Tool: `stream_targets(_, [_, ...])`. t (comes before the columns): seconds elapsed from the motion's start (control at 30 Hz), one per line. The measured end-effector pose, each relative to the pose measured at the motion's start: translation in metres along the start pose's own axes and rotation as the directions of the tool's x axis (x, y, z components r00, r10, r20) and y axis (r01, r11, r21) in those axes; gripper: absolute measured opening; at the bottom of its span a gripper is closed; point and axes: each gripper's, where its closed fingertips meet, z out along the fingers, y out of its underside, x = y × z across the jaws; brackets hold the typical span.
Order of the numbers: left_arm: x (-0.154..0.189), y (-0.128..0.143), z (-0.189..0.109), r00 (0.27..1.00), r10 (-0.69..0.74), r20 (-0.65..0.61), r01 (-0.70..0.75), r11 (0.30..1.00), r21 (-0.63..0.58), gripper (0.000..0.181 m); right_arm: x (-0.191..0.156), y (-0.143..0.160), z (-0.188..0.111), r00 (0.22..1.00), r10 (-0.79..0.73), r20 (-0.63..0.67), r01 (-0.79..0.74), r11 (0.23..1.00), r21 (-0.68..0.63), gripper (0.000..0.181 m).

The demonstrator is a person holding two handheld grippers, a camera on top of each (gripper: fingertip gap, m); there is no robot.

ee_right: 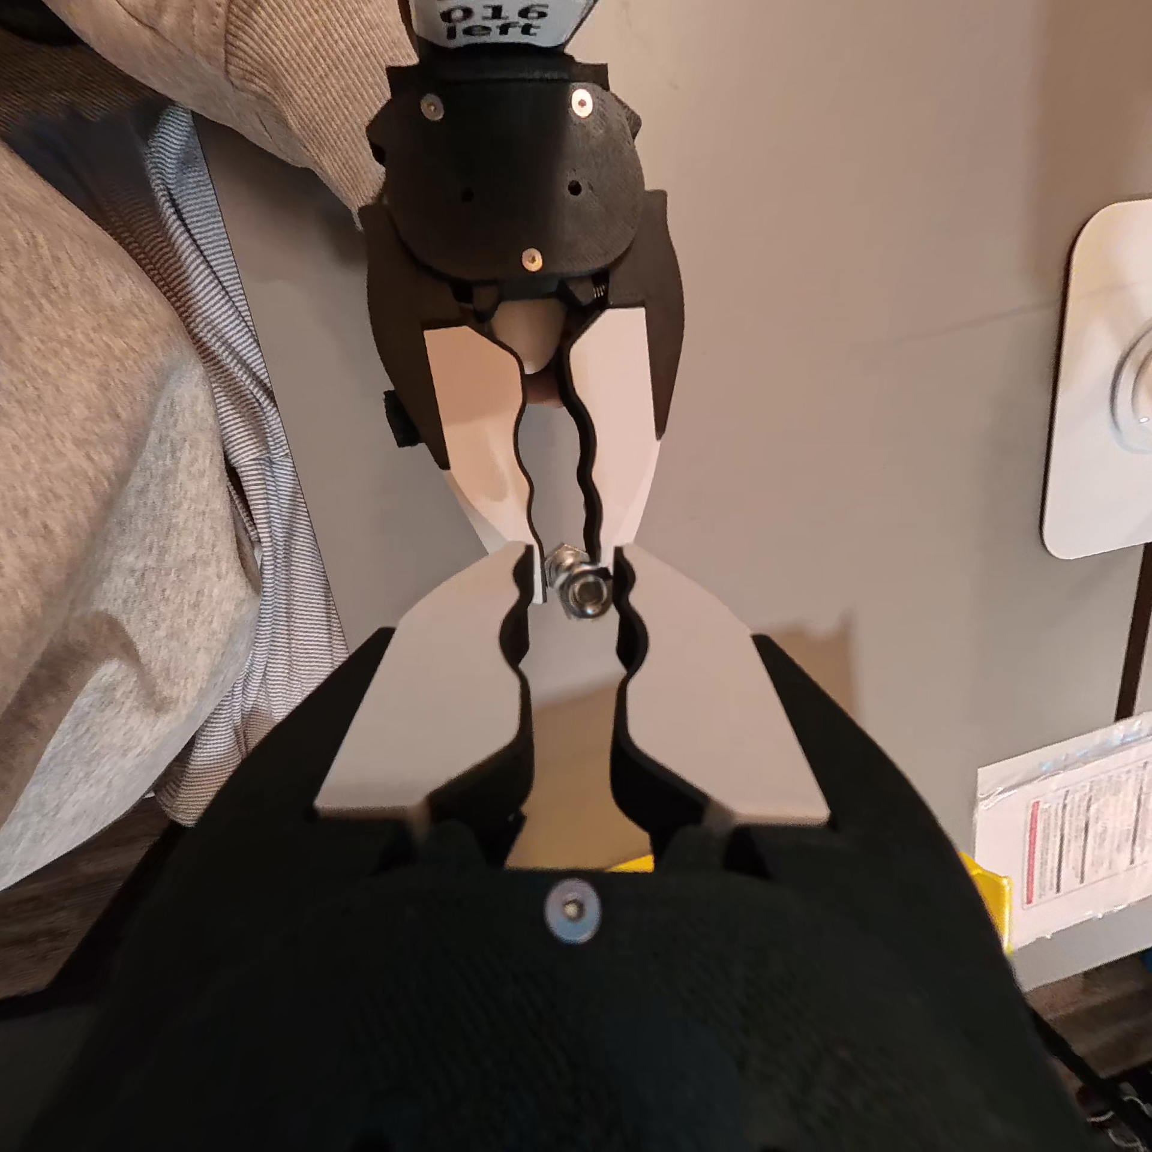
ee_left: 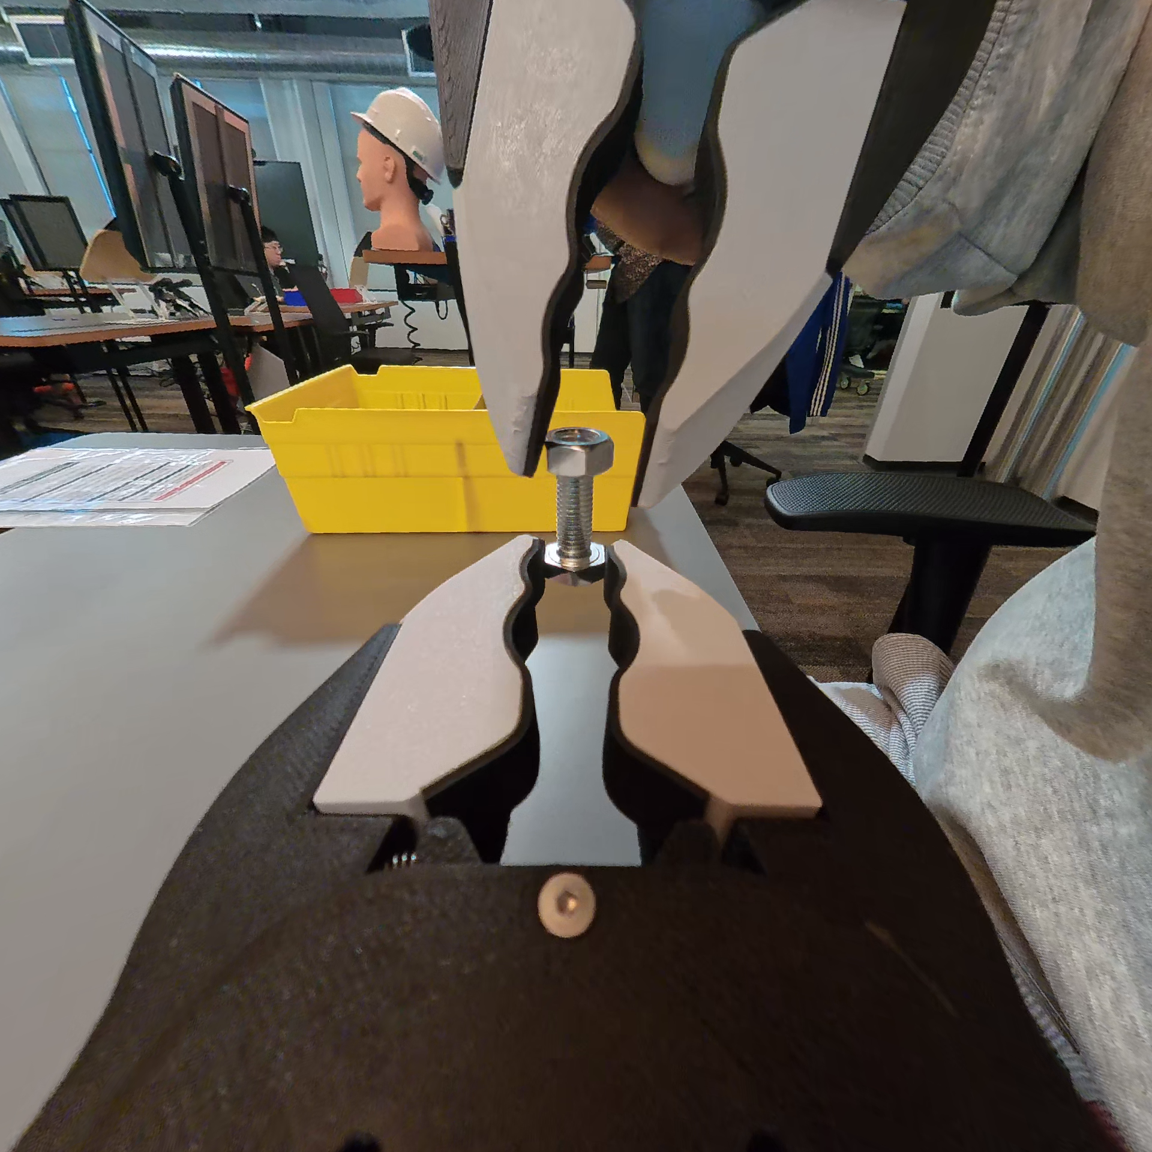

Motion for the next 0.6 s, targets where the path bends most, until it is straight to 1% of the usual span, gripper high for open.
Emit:
stream_targets(0.17, [-0.002,0.0,0.0,1.0,-0.005,0.008,0.005,1.0,0.003,0.018,-0.007,-0.005,0.0,0.999,-0.033,0.016,0.033,0.999,0.017,0.021])
stream_targets(0.6, [-0.006,-0.001,-0.001,1.0,-0.011,0.028,0.011,1.0,0.007,0.018,-0.012,0.008,-0.005,0.999,-0.004,0.042,0.006,0.999,-0.035,0.01])
